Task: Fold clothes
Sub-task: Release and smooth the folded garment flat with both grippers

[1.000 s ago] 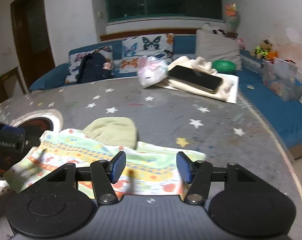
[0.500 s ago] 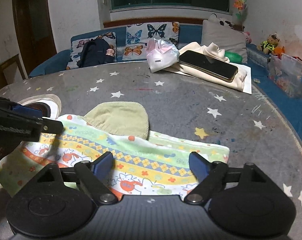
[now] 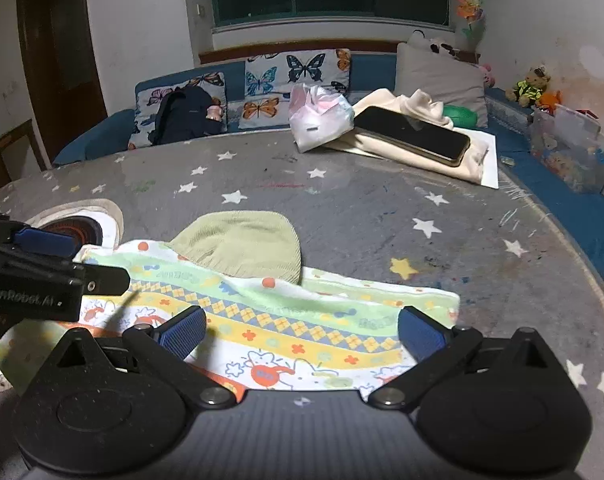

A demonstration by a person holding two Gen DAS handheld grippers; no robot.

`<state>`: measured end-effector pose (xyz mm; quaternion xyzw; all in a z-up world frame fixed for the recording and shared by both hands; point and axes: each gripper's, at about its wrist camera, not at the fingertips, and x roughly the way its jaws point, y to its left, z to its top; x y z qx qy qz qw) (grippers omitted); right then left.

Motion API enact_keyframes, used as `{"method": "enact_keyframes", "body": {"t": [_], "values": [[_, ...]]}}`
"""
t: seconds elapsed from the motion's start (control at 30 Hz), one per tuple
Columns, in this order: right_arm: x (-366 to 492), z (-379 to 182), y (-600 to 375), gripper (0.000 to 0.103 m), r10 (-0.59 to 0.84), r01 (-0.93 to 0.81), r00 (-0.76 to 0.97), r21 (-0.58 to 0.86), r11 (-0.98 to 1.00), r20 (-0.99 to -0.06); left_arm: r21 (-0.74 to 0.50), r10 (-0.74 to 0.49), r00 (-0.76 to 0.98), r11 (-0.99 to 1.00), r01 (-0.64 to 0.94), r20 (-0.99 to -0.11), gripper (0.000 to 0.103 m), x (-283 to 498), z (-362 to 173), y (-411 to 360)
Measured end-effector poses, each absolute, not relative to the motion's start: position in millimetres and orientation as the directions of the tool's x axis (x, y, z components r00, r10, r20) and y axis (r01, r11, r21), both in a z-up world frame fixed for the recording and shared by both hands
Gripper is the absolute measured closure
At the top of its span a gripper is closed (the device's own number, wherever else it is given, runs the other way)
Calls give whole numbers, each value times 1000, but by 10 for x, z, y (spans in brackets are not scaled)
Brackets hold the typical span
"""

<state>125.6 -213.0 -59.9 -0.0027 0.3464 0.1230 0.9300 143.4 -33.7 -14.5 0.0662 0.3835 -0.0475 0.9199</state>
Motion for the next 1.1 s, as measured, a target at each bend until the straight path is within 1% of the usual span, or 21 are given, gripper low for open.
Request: {"method": "enact_keyframes", "body": {"t": [0.07, 0.17, 0.3, 0.53, 0.67, 0.83, 1.1], "values": [[1229, -571, -2149, 0, 227, -223, 733, 89, 971, -642, 88, -46, 717, 985, 149, -695, 9, 1358, -89, -355], [1168, -547, -2151, 0, 220, -216, 738, 86, 973, -638, 92, -65, 745, 982, 167, -664, 0, 1228, -34, -380], [1071, -517, -2146, 0, 215, -210, 748, 83, 974, -628, 76, -97, 764, 979, 188, -638, 0, 1082, 20, -399], [904, -447, -2154, 0, 200, -179, 774, 95, 979, -601, 43, -130, 760, 978, 203, -636, 0, 901, 40, -389], [792, -408, -2144, 0, 177, -155, 796, 87, 984, -579, 31, -133, 757, 980, 198, -639, 0, 805, 43, -401], [646, -368, -2129, 0, 144, -124, 824, 74, 990, -549, 62, -115, 772, 979, 195, -626, 0, 620, 39, -450], [532, -339, -2131, 0, 135, -96, 818, 98, 991, -560, 38, -113, 739, 982, 184, -664, 0, 513, 3, -433]]}}
